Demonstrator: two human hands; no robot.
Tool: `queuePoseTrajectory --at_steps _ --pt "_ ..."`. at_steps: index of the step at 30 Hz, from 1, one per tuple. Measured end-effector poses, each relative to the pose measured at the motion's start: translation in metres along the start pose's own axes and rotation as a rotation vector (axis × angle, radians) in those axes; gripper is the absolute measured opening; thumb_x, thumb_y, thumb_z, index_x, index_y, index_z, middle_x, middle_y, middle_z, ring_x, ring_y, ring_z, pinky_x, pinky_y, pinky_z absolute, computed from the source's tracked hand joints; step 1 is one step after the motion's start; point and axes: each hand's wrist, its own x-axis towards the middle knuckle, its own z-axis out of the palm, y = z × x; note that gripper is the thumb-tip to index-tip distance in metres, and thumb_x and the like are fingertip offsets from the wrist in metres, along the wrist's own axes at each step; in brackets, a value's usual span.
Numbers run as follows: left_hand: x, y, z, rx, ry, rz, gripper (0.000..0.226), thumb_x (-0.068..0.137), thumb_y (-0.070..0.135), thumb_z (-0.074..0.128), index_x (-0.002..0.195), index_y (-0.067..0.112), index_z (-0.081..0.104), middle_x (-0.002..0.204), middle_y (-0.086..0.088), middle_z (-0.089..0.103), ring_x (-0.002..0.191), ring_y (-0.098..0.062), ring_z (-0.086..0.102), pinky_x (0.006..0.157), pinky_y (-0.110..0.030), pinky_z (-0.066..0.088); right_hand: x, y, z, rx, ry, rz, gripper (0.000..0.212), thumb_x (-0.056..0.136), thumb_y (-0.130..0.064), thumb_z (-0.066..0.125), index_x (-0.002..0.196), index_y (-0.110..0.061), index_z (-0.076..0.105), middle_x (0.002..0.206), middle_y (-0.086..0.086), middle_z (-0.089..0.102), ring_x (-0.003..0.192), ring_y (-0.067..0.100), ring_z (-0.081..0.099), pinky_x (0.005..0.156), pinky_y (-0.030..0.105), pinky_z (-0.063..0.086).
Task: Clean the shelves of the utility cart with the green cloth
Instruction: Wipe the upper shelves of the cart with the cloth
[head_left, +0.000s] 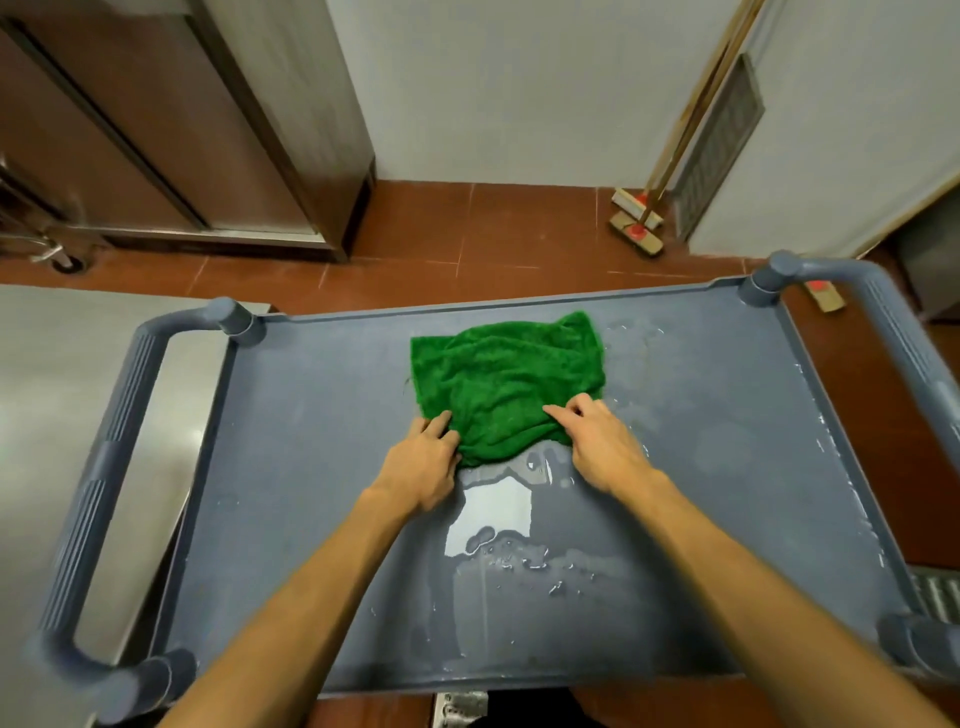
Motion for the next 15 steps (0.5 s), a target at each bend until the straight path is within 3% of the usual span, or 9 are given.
queuePoseTrajectory --at_steps 15 --pt "-0.093 0.011 0.040 -0.022 -0.008 0.003 0.034 0.104 0.025 0.037 0.123 0.003 0.053 0.164 -0.012 0.022 0.137 -0.036 0.031 0.113 -0.039 0.031 -0.104 -0.037 0.040 0.018 -0.035 0.064 0.065 0.091 0.003 0.044 0.147 -0.028 0.041 0.117 0.003 0.047 0.109 0.024 0.044 0.091 0.035 0.045"
